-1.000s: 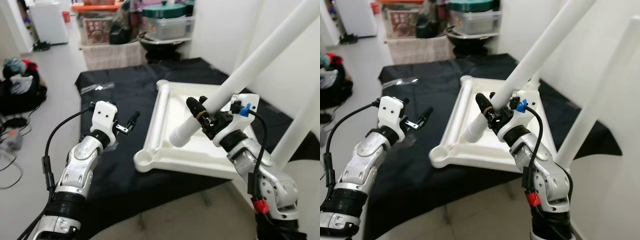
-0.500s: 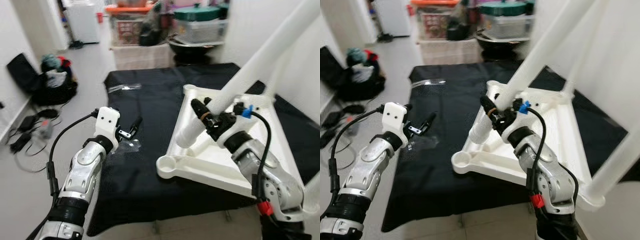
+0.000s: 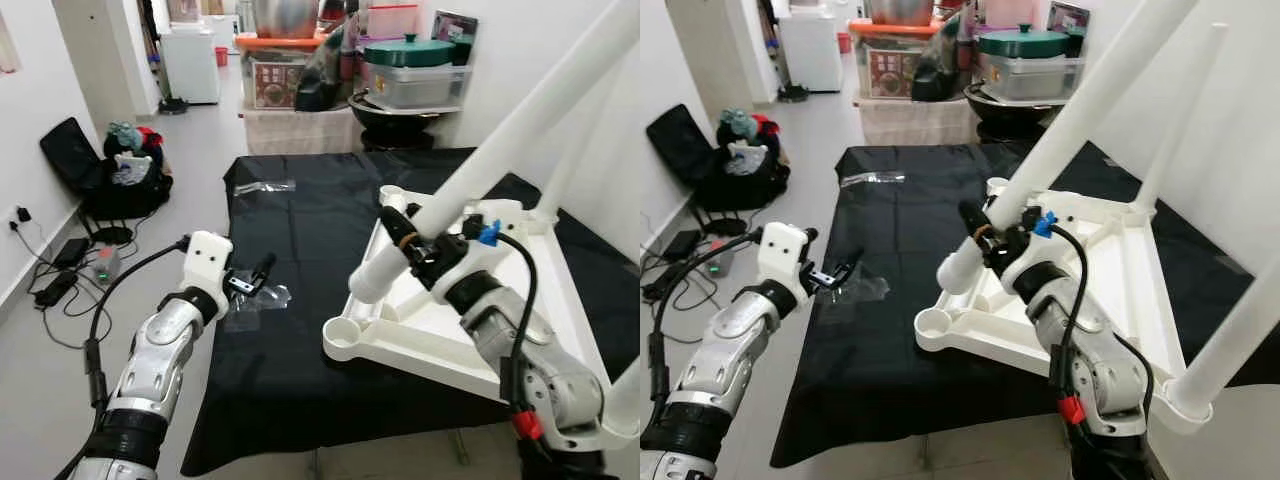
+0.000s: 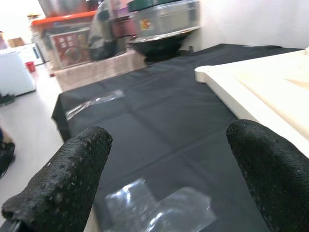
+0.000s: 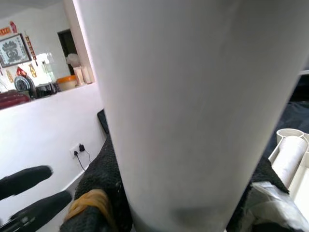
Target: Building children table
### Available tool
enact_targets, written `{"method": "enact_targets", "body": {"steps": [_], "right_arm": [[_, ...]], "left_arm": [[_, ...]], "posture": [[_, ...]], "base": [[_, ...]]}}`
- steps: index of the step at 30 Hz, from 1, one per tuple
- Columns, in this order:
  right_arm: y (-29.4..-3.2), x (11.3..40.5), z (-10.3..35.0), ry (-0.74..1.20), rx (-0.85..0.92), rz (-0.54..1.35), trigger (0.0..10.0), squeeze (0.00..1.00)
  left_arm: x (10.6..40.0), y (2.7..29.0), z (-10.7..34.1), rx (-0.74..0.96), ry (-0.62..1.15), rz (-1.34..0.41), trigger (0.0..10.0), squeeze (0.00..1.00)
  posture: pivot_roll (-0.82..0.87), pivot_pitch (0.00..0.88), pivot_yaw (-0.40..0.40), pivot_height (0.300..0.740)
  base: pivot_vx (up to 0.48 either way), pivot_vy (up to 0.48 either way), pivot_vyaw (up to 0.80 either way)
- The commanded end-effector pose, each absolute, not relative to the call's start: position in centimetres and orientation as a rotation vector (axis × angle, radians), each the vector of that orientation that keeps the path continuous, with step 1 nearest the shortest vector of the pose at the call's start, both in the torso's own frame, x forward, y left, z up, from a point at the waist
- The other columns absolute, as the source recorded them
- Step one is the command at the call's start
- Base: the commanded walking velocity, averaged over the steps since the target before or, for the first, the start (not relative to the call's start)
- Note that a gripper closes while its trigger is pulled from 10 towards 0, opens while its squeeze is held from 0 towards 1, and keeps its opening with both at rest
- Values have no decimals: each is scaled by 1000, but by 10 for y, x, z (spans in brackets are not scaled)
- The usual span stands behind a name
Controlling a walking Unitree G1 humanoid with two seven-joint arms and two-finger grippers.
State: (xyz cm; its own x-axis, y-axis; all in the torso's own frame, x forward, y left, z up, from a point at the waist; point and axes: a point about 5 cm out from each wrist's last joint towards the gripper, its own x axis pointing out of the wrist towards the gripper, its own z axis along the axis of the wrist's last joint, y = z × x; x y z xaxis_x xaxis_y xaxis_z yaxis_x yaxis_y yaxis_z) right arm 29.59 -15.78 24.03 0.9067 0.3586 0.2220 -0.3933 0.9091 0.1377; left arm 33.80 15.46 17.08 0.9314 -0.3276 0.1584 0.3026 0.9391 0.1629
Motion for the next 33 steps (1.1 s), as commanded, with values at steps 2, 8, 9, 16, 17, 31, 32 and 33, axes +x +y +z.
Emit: {"method": "enact_targets", "body": {"steps": [2, 8, 9, 16, 17, 31, 32, 33], "right_arm": [[-151, 296, 239, -204, 215, 402, 10000, 0], [-151, 297, 236, -192, 178, 402, 10000, 0], [-150, 297, 234, -187, 170, 404, 10000, 0], [-152, 298, 230, -180, 199, 368, 10000, 0], [-152, 298, 230, -180, 199, 368, 10000, 0], [-156, 298, 223, -165, 177, 310, 10000, 0], [-156, 298, 223, -165, 177, 310, 10000, 0], [-157, 298, 221, -151, 184, 303, 10000, 0]], "left_arm": [[337, 159, 168, 139, -175, -306, 10000, 0], [338, 156, 169, 135, -179, -315, 10000, 0], [338, 155, 169, 134, -179, -321, 10000, 0], [337, 147, 166, 122, -168, -357, 10000, 0], [337, 147, 166, 122, -168, -357, 10000, 0], [339, 142, 169, 157, -187, -380, 10000, 0], [339, 142, 169, 157, -187, -380, 10000, 0], [339, 142, 170, 144, -189, -375, 10000, 0]], "posture": [[36, 0, -33, 740], [36, 0, -33, 740], [34, 0, -32, 740], [27, 0, -24, 740], [27, 0, -24, 740], [25, 0, -20, 740], [25, 0, -20, 740], [27, 0, -19, 740]], "base": [[0, 0, 400], [0, 0, 0], [0, 0, 0], [0, 36, 477], [0, 251, 0], [0, 122, 0], [0, 0, 0], [315, 0, 0]]}}
